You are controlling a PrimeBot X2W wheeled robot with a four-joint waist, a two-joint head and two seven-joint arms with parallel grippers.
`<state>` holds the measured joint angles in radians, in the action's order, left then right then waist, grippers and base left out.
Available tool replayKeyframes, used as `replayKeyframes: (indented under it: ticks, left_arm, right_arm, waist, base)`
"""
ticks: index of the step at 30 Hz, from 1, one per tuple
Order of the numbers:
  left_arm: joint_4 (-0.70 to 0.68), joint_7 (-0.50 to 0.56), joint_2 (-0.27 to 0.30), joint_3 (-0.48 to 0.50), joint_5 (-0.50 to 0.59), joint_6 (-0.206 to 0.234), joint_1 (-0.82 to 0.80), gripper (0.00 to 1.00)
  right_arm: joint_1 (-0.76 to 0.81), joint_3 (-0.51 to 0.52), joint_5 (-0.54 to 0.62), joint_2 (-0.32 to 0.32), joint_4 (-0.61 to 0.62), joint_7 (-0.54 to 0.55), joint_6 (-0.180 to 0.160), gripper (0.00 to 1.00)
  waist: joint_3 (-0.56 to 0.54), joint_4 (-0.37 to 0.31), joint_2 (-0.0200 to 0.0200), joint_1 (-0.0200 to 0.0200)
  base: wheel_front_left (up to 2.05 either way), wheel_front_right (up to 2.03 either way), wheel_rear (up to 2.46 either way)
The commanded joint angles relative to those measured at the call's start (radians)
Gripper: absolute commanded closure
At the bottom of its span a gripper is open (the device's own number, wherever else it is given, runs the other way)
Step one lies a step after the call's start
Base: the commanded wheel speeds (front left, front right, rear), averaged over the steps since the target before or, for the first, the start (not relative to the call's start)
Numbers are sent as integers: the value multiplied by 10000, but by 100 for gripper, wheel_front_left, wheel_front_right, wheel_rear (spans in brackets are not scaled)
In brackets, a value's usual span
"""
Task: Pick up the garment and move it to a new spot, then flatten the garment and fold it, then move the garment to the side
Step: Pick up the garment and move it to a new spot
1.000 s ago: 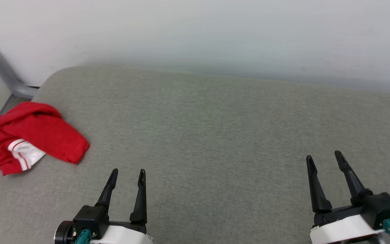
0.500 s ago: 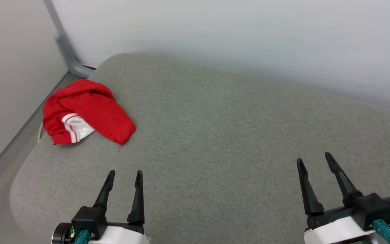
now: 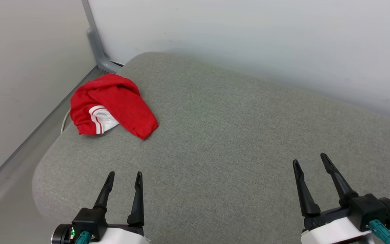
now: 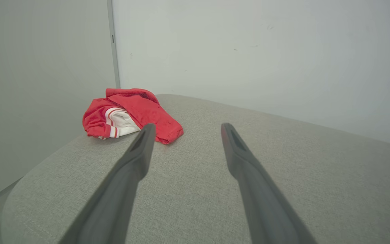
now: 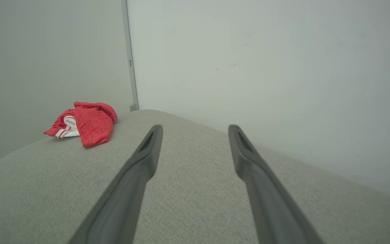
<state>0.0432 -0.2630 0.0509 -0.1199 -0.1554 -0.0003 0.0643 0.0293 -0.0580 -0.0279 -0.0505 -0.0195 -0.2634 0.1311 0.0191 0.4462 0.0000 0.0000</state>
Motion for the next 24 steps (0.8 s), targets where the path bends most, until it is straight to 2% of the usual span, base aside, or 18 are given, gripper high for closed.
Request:
replayKeyframes:
  ticks: [1,14,18,24]
  left_arm:
    - [-30,-28,-7,12,17,-23,110,0]
    - [-172,-28,-6,328,-113,182,52,0]
    - [-122,-28,-4,616,-66,-36,-321,0]
    - [1004,-28,84,1291,-10,-760,-1605,0]
  right_arm:
    - [56,-26,-32,5,-31,-21,-7,0]
    - [53,-155,117,5,-46,-21,-7,0]
    - [-63,-122,335,5,102,-21,-7,0]
    - [-449,-104,971,5,298,-21,-7,0]
  waist:
    - [-6,33,0,0]
    - [81,-80,0,0]
    - [383,-203,0,0]
    - [1303,-520,0,0]
  base:
    - [0,0,0]
    - [0,0,0]
    - [0,0,0]
    - [0,0,0]
